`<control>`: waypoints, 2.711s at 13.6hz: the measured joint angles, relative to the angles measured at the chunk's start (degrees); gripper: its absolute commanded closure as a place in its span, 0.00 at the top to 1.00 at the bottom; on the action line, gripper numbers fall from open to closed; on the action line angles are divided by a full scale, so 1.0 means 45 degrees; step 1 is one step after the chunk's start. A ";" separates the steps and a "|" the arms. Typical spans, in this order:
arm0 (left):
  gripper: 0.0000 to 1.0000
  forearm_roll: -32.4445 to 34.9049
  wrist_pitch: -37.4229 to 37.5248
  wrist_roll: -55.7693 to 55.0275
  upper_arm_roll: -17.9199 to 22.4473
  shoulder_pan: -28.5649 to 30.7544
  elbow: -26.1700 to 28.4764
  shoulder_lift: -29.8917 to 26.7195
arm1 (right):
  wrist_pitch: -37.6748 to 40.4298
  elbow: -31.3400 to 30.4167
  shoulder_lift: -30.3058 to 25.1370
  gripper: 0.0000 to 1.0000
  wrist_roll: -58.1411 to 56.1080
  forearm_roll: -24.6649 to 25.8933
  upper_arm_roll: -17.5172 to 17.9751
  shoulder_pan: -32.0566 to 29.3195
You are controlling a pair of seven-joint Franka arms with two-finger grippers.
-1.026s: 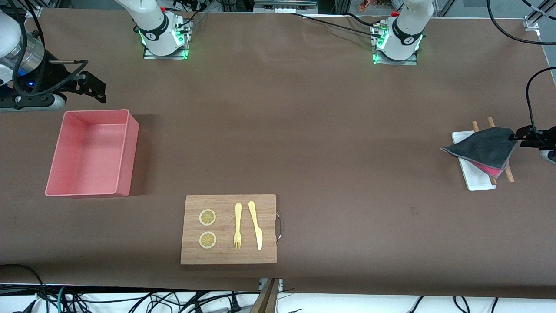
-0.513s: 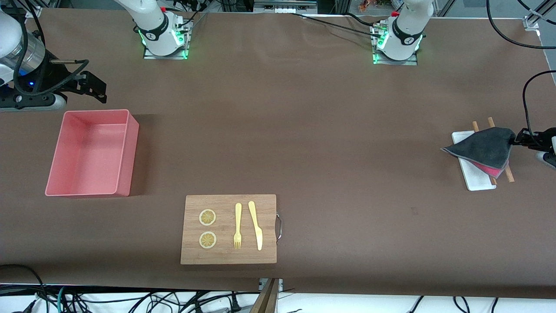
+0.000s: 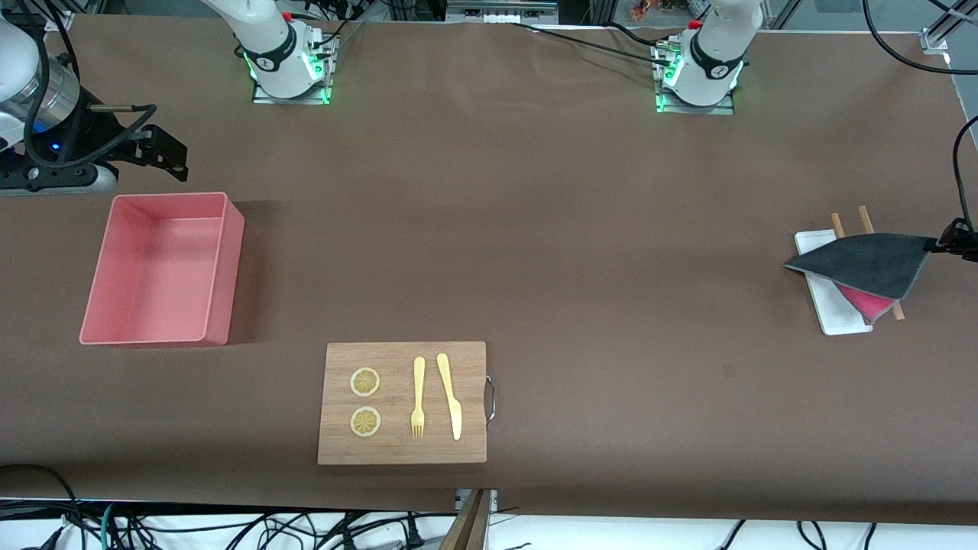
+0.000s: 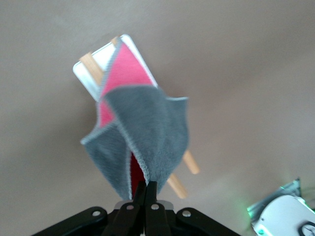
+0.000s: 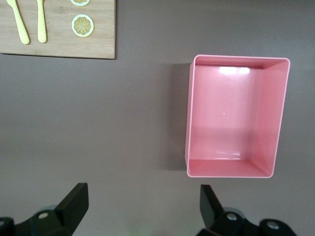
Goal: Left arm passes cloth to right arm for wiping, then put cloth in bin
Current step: 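Close the left gripper on the grey cloth and lift it, then carry the cloth with the left gripper toward the right gripper, then grasp the cloth with the right gripper while the left gripper releases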
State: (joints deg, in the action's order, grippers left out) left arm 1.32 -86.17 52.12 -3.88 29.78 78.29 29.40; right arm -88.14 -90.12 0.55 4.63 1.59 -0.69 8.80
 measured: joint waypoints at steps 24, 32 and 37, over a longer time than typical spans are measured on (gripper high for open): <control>0.00 -0.8637 -0.5370 -1.4424 -0.7898 -0.5665 -0.1040 -0.0945 | -0.1697 0.0780 0.2678 1.00 -1.1649 -0.7309 0.2041 0.1478; 0.00 -0.8655 -0.5537 -1.5262 -0.7897 -0.5917 -0.1041 -0.0945 | -0.5427 0.0780 0.4198 1.00 -1.5468 -0.8109 0.2110 0.2805; 0.00 -0.8655 -0.5559 -1.5262 -0.7823 -0.5836 -0.1041 -0.0945 | -0.7171 0.0789 0.4942 0.81 -1.5587 -0.8144 0.2128 0.3698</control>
State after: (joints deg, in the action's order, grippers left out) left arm -37.63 -111.19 -16.56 -39.09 3.52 73.60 25.14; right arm -120.40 -86.57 22.79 -65.51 -35.06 8.89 25.44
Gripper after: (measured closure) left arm 0.987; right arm 0.000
